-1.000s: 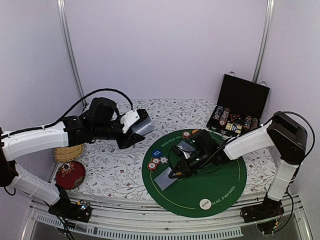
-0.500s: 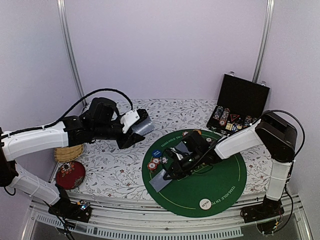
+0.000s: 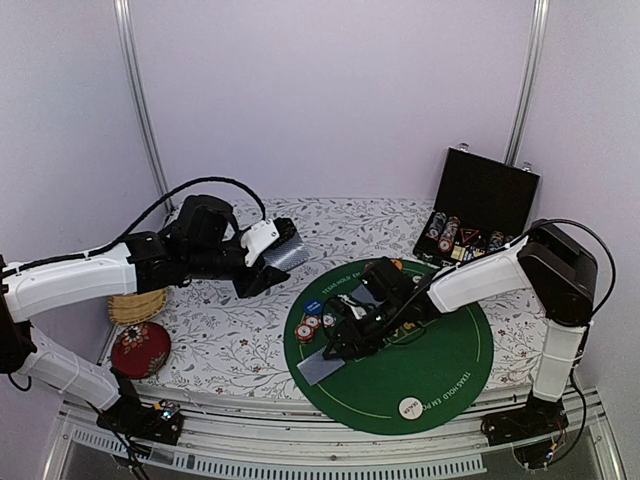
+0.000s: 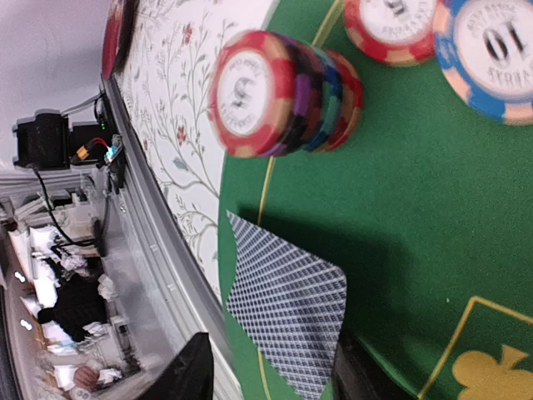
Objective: Distribute texas hold em gaming equipment
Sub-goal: Distribute the poker card in the small blind area, then pick up the poker card from the face-down deck piles.
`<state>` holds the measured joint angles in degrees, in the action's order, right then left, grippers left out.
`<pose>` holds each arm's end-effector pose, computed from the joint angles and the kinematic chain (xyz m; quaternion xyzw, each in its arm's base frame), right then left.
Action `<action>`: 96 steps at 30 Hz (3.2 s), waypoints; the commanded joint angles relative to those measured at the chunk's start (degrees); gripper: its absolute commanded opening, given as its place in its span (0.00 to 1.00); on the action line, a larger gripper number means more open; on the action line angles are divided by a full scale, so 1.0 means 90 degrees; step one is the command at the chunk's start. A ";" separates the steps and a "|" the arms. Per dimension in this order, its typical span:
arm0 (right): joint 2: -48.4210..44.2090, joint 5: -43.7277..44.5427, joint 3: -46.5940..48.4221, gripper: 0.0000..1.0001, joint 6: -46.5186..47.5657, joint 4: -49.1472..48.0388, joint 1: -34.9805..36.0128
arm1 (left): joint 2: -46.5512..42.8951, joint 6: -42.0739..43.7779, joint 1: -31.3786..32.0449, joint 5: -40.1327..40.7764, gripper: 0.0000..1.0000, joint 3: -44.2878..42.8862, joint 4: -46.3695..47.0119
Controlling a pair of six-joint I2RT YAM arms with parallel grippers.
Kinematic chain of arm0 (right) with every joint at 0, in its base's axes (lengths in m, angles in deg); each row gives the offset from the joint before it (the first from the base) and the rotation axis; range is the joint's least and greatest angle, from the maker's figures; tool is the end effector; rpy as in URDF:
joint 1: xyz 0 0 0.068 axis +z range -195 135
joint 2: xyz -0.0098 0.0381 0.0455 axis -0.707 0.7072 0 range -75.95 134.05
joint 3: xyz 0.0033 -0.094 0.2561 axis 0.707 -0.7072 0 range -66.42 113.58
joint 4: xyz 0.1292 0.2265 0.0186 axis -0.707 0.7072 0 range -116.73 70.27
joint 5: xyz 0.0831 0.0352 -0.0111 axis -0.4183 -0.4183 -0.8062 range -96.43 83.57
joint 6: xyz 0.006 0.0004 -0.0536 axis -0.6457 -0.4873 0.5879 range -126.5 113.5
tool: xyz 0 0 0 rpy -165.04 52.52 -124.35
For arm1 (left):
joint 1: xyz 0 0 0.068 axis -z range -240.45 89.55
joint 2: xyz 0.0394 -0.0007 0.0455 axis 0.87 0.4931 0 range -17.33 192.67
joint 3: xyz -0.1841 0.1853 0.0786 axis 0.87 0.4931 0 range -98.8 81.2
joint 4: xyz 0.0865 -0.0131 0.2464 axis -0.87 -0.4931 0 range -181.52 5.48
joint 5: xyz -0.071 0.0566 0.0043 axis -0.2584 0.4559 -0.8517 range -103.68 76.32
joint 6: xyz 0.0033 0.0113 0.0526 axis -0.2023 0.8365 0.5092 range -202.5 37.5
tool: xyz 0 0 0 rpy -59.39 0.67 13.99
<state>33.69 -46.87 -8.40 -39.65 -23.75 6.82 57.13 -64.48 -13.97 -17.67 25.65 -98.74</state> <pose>0.2083 0.3023 0.1250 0.2486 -0.8651 -0.4355 0.0121 0.1995 -0.2136 0.2853 0.4830 0.7344 -0.1467 0.4538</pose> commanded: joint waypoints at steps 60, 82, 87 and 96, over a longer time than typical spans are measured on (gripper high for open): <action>-0.2019 0.0867 0.2212 0.71 0.1654 0.0787 -0.0820 | -0.0153 0.0065 -0.0037 -0.0127 0.49 0.0029 0.0139; -0.0146 0.1172 0.3890 0.69 0.2250 0.1210 -0.0381 | -0.0188 0.0068 -0.0031 -0.0167 0.48 0.0049 0.0180; -0.0432 0.1424 0.3704 0.58 0.2319 0.1345 -0.0377 | -0.0168 0.0068 -0.0032 -0.0155 0.47 0.0042 0.0166; -0.0731 0.1708 0.3632 0.39 0.2361 0.1626 -0.0383 | -0.0149 0.0091 -0.0029 -0.0112 0.47 0.0049 0.0155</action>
<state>30.00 -34.41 25.02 -19.10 -11.20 3.39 57.13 -64.46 -13.97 -18.15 25.76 -98.74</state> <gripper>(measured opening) 0.416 0.479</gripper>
